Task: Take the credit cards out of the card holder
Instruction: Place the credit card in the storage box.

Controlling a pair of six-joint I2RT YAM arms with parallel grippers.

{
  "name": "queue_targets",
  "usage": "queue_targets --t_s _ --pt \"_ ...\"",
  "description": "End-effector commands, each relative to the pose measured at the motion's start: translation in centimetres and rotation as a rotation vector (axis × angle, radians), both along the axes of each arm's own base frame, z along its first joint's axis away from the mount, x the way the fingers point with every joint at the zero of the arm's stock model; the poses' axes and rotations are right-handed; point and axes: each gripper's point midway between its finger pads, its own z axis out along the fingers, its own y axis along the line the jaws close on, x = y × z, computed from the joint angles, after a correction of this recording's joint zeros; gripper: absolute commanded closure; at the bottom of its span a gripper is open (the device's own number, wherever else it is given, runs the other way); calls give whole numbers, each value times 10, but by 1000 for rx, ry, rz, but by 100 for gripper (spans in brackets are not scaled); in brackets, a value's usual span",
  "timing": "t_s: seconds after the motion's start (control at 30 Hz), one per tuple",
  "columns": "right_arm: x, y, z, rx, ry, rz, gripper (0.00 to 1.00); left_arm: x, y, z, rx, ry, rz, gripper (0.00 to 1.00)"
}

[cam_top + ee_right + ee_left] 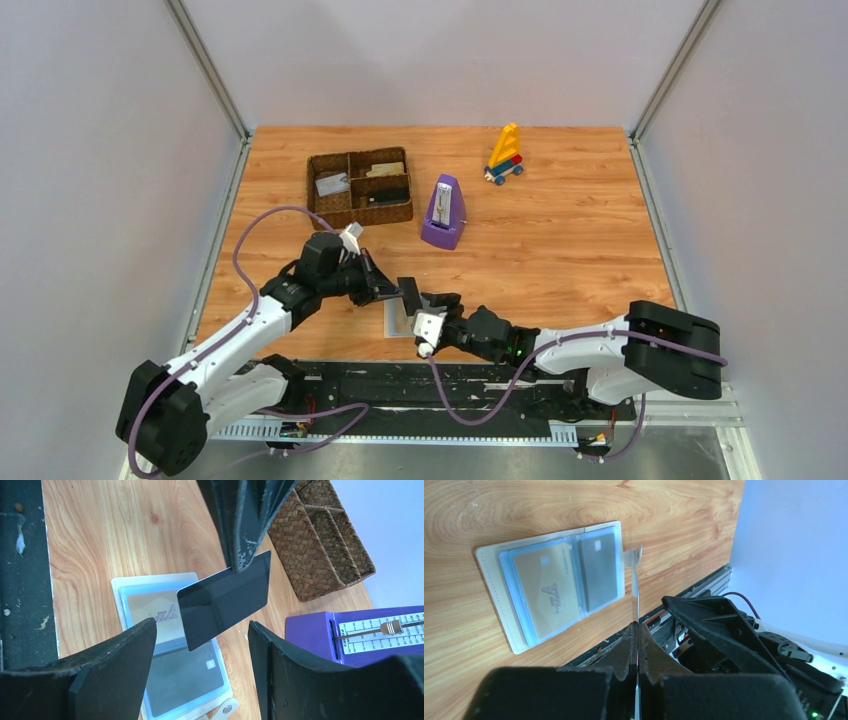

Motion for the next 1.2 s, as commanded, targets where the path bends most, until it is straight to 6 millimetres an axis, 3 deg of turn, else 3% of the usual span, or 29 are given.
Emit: queue_targets --t_s 0.0,0.1,0.2,0.43,0.6,0.73,1.17 --pt "10 12 25 37 -119 -39 31 5 -4 25 -58 -41 14 100" --pt "21 11 27 37 -159 -110 33 5 -4 28 -69 -37 21 100" --pt "24 10 34 78 -187 -146 43 4 -4 29 -75 -37 24 100" --pt "20 7 39 121 -120 -153 98 5 -5 35 -89 -57 25 98" --pt "16 1 31 115 -21 -165 100 12 2 46 -23 -112 35 78" --pt "13 -5 33 155 126 -171 100 19 11 57 53 -184 35 69" --pt "26 -20 39 235 552 -276 100 18 14 72 111 -328 -70 63"
